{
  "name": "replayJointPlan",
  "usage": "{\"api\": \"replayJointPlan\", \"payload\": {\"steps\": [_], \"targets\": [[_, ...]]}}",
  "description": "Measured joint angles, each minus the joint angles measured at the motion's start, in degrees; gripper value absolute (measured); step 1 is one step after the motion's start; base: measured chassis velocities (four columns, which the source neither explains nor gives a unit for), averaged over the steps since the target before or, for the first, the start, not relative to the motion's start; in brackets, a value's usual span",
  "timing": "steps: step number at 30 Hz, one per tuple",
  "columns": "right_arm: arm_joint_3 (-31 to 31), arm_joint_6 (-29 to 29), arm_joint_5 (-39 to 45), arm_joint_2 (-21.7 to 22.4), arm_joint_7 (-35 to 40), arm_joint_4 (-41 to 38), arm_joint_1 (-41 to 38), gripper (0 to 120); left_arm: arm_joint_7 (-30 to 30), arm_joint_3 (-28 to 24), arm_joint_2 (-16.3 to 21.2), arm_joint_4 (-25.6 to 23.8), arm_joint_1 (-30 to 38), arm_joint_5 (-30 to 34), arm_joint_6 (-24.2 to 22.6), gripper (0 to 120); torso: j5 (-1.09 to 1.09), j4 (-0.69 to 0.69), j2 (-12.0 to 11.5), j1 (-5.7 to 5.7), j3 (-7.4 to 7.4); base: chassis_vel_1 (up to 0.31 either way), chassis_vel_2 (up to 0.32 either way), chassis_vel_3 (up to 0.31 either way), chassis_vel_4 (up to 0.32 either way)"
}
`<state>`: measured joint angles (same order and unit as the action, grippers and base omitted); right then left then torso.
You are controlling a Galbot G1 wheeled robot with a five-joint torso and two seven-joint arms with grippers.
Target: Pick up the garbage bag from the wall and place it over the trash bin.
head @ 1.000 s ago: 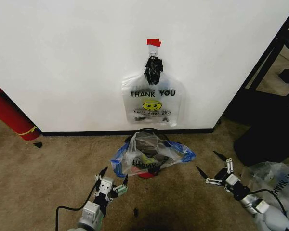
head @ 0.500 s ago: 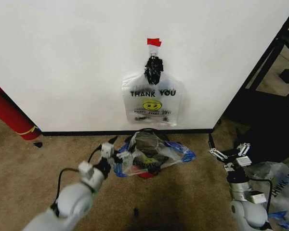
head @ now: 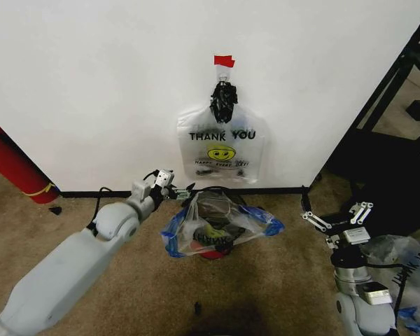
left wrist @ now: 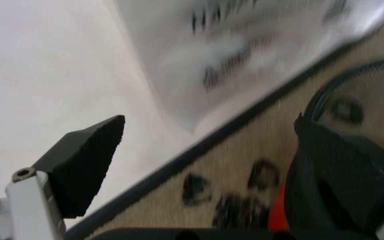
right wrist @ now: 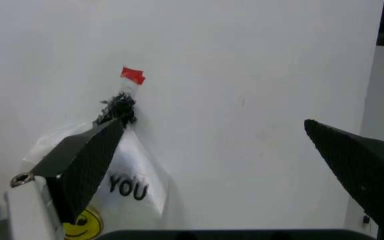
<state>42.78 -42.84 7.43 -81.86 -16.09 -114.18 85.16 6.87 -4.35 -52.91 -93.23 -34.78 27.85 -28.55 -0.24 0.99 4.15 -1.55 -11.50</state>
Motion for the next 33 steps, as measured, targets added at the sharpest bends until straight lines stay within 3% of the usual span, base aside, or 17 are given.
{"api": "replayJointPlan", "payload": {"steps": [3, 10, 21, 26, 31, 33], "targets": [[0.3, -0.1, 0.0, -0.2, 0.0, -1.2, 1.9, 100, 6.3, -1.2, -1.5, 2.5, 3.6, -2.9, -4.4, 99, 0.02, 0.02, 0.0, 0.00, 0.00, 0.000, 0.000, 0.000, 0.000], [0.6, -0.7, -0.7, -1.0, 0.2, -1.2, 3.2, 100, 14.6, -2.9, -3.7, 5.5, 9.2, -4.0, -7.6, 99, 0.02, -0.01, 0.0, 0.00, 0.01, 0.000, 0.000, 0.000, 0.000], [1.2, -1.0, -1.7, -0.8, 1.0, -0.2, 3.3, 100, 15.3, -10.1, -7.9, 10.7, 13.5, -6.4, -9.1, 99, 0.02, -0.02, 0.0, 0.01, 0.01, 0.000, 0.000, 0.000, 0.000], [1.4, -1.3, -1.6, -0.4, 1.5, -0.2, 3.9, 100, 15.3, -14.2, -10.7, 15.2, 16.5, -7.9, -9.4, 98, 0.03, 0.01, 0.0, 0.01, 0.01, 0.000, 0.000, 0.000, 0.000], [1.4, -2.3, -1.6, -0.4, 1.6, 0.0, 4.5, 100, 15.6, -16.7, -13.1, 18.7, 18.6, -9.0, -9.4, 88, 0.03, 0.01, 0.0, 0.01, 0.01, 0.000, 0.000, 0.000, 0.000], [1.4, -3.0, -1.6, -0.4, 1.7, 0.3, 4.8, 100, 15.4, -17.5, -13.9, 19.7, 19.1, -9.2, -9.3, 77, 0.03, 0.00, 0.0, 0.01, 0.01, 0.000, 0.000, 0.000, 0.000]]}}
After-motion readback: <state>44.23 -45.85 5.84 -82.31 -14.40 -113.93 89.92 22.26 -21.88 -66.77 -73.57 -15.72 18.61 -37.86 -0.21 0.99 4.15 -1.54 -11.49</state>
